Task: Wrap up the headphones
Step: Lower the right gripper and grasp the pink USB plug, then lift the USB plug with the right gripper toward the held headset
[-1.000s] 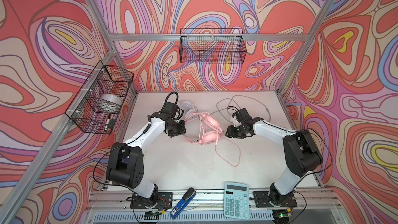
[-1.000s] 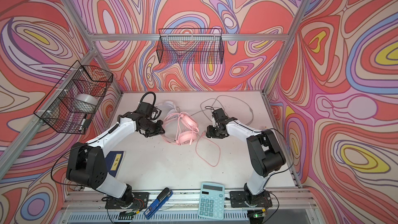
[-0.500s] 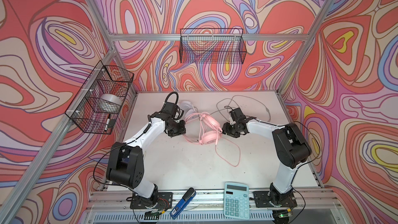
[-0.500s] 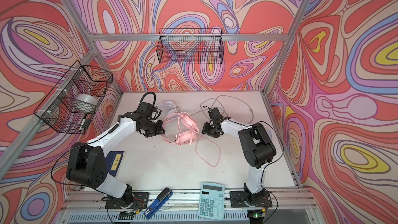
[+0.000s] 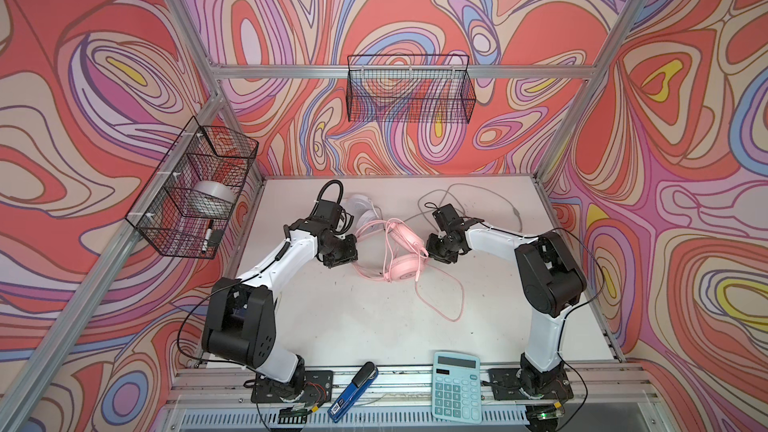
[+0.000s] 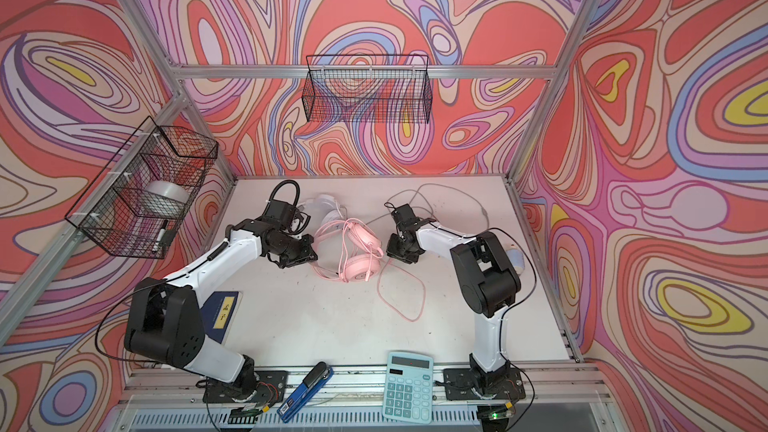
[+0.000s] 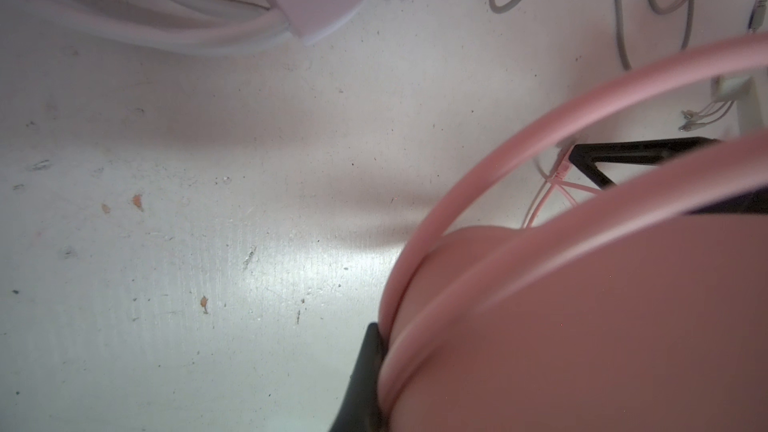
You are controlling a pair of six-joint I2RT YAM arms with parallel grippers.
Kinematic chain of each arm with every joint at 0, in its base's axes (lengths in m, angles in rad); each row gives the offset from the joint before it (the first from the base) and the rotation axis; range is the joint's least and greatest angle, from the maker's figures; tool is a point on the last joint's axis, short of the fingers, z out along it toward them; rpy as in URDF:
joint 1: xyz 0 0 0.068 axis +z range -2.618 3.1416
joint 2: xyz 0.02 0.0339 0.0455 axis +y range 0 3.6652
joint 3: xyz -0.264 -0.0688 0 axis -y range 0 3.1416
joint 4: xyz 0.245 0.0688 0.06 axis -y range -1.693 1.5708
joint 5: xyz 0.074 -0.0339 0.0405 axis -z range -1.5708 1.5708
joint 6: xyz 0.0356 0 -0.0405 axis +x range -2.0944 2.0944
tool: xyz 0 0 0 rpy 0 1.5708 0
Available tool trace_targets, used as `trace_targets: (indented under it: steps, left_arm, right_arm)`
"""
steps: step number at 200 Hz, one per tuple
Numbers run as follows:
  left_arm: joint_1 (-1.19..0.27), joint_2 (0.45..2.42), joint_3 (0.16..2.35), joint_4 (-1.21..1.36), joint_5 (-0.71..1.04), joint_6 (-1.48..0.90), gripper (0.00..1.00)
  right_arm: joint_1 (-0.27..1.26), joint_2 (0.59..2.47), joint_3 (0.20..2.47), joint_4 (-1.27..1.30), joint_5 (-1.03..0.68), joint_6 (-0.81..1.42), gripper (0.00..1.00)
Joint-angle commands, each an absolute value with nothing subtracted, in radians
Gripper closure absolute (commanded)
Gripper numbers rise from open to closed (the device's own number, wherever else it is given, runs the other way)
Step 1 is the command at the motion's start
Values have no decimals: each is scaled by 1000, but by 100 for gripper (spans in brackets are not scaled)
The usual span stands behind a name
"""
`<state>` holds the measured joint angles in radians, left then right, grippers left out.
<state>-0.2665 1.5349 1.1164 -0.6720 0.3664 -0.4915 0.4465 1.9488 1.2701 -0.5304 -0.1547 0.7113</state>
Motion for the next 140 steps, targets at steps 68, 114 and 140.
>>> trace_targets:
  steps: [68,114,140]
  left_arm:
    - [-260,1495,1134,-659,395,-506,100]
    - [-261,1513,1152,-658,400,-512,100]
    - [-261,1509,1160,-666,399,-512,100]
  right_arm:
    - [459,2043,1302,-815,85,560,71]
    - [465,2059,1275,-745,-29,577,74]
    - [465,2032,1229,-710,-39,593,85]
